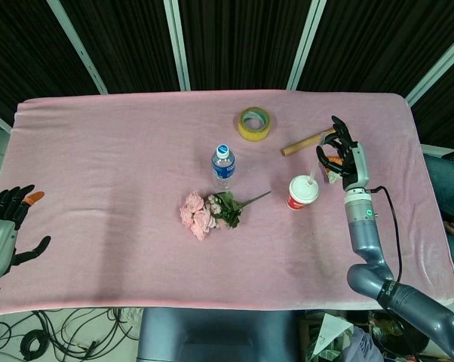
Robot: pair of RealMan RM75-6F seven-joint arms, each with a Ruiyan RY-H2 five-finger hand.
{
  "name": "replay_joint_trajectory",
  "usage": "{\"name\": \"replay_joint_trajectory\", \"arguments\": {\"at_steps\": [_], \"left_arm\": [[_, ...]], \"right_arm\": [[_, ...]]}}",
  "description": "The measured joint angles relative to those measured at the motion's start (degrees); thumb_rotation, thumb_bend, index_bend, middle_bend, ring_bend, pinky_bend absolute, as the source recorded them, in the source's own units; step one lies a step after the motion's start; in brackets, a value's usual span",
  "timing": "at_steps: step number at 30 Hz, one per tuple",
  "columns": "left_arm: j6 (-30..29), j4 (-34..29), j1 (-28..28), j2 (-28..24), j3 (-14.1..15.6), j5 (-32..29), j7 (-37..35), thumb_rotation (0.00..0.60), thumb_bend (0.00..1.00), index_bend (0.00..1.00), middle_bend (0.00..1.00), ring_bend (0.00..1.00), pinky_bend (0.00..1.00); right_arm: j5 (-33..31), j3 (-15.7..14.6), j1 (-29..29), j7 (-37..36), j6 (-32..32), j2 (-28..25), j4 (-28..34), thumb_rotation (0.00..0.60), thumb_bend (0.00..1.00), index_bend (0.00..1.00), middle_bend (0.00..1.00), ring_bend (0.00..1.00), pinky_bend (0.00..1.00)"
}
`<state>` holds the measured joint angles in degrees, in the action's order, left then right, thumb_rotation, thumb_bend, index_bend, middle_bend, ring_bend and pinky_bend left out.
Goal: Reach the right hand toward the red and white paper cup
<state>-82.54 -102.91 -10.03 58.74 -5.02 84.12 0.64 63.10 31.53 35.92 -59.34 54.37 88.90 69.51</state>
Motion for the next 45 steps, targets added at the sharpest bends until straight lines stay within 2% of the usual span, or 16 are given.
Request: {"name": "replay_joint_trajectory", "arguments": {"at_steps": [45], "left_arm": [[0.0, 0.2, 0.0, 0.1, -0.1, -0.3, 0.0, 0.600, 0.28, 0.16, 0.07, 0.00, 0.00]], "right_arm": [[0.2, -0.3, -0.6, -1.1, -0.6, 0.8, -1.2, 0.600, 0.35, 0.62, 0.06, 0.05, 0.21]]}}
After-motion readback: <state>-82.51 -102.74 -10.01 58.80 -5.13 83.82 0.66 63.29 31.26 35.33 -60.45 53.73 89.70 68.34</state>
